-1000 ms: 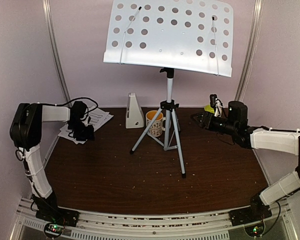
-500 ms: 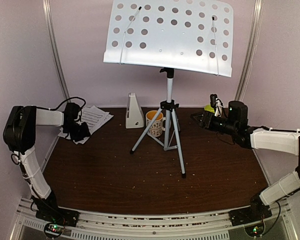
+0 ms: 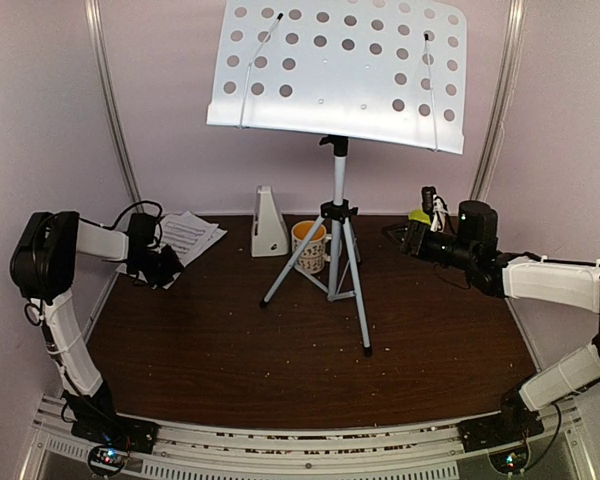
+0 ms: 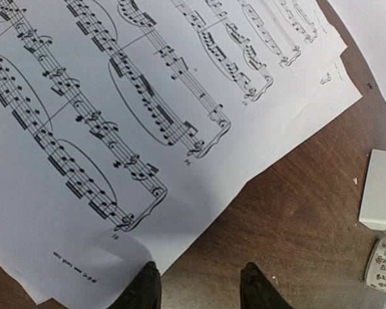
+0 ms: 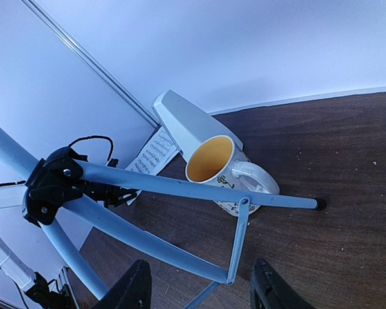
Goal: Set up the instrument practice props
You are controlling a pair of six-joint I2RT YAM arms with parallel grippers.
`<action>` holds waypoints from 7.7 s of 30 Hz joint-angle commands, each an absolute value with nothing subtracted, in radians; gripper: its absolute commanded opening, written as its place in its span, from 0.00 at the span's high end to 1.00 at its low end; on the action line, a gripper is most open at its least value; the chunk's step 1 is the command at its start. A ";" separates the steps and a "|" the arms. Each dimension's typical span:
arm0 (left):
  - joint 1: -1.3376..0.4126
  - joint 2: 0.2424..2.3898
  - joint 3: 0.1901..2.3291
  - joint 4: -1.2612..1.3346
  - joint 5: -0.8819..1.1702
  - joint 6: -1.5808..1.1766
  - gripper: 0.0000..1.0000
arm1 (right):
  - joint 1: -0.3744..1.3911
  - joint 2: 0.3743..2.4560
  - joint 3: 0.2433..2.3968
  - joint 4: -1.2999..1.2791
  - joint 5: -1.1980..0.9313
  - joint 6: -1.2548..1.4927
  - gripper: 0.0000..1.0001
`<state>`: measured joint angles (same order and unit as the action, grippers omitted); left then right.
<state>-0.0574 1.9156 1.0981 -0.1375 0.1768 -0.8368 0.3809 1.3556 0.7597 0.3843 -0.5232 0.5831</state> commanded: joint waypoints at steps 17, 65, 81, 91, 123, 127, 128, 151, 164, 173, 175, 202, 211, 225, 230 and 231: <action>-0.336 1.719 0.907 -0.252 0.175 -0.957 0.58 | 0.376 1.334 0.776 0.365 -0.505 0.581 0.47; -0.524 1.589 0.896 -0.336 0.091 -0.942 0.58 | 0.420 1.178 0.722 0.297 -0.559 0.562 0.44; 0.036 1.735 1.243 -0.300 0.305 -0.563 0.36 | 0.545 1.119 0.720 0.220 -0.501 0.486 0.42; 0.187 2.050 1.535 -0.273 0.663 -0.526 0.20 | 0.581 1.081 0.711 0.189 -0.478 0.473 0.41; 0.142 2.305 1.566 -0.193 0.974 -0.551 0.48 | 0.583 1.103 0.754 0.176 -0.466 0.463 0.40; 0.137 2.288 1.541 -0.158 0.989 -0.562 0.54 | 0.584 1.108 0.761 0.181 -0.470 0.470 0.40; 0.139 2.287 1.540 -0.167 0.982 -0.556 0.53 | 0.583 1.109 0.762 0.182 -0.473 0.472 0.40; 0.054 2.220 1.384 -0.125 0.965 -0.515 0.62 | 0.588 1.094 0.757 0.180 -0.480 0.480 0.40; -0.017 2.156 1.238 0.113 1.021 -0.616 0.83 | 0.589 1.095 0.756 0.190 -0.475 0.485 0.40; -0.036 2.008 1.157 0.152 0.960 -0.609 1.00 | 0.591 1.090 0.767 0.182 -0.476 0.482 0.40; -0.043 1.950 1.165 0.035 0.909 -0.519 1.00 | 0.591 1.086 0.773 0.173 -0.478 0.471 0.40; -0.440 1.183 1.276 -0.720 0.771 0.069 1.00 | 0.791 0.969 0.840 0.064 -0.526 0.176 0.18; -0.665 1.202 1.439 -0.850 0.714 0.138 1.00 | 0.980 1.045 1.052 -0.247 -0.441 -0.022 0.13; -0.858 1.345 1.566 -0.871 0.688 0.241 1.00 | 1.132 1.181 1.190 -0.356 -0.321 -0.020 0.18; -0.892 1.372 1.581 -0.850 0.703 0.253 1.00 | 1.136 1.227 1.205 -0.315 -0.306 0.005 0.23; -0.899 1.377 1.583 -0.850 0.703 0.257 1.00 | 1.135 1.233 1.206 -0.306 -0.301 0.009 0.24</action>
